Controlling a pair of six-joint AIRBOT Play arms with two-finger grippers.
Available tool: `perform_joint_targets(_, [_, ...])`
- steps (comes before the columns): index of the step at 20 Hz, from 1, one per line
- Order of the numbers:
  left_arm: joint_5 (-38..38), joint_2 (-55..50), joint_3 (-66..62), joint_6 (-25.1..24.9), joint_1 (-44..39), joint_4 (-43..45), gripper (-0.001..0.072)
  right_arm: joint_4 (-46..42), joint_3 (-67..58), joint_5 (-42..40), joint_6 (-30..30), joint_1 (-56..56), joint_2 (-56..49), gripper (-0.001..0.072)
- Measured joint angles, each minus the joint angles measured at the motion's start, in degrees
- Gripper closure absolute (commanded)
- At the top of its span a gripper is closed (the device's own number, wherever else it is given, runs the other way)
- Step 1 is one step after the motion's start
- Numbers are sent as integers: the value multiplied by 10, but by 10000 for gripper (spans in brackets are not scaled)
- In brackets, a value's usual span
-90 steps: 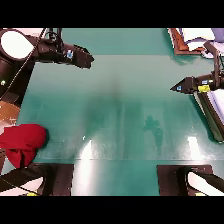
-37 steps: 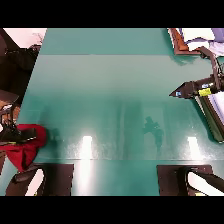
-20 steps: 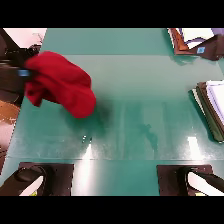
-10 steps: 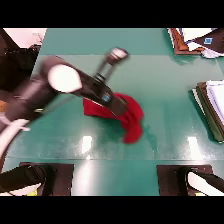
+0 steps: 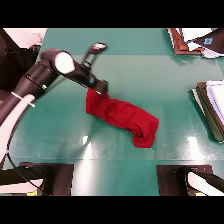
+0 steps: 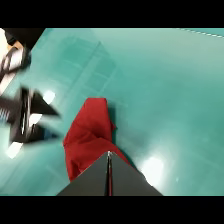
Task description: Fold the shirts.
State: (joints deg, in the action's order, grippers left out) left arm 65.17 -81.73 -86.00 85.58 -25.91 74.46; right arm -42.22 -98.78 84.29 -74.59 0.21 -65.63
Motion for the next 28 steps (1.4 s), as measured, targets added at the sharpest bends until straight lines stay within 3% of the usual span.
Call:
perform_joint_targets(6, [-30,-72,38,-13,154,-71,106,0,0,3,0,0,0,694])
perform_joint_targets(17, [-110,-183,48,-114,174,-216,107,1,0,20,-12,0,-34,693])
perform_joint_targets(18, [-112,-187,48,-120,169,-221,155,1,0,26,-14,0,-40,693])
perform_joint_targets(19, [-115,-189,48,-125,162,-226,447,0,0,31,-17,0,-47,693])
perform_joint_targets(20, [-116,-190,48,-129,158,-230,669,-3,0,38,-19,0,-52,694])
perform_joint_targets(26, [-89,-182,9,-138,168,-236,680,-71,87,76,-39,0,-49,687])
perform_joint_targets(27, [-82,-178,-1,-139,170,-235,680,-89,130,69,-41,0,-40,573])
perform_joint_targets(28, [-76,-172,-10,-139,171,-234,680,-103,179,55,-42,0,-29,312])
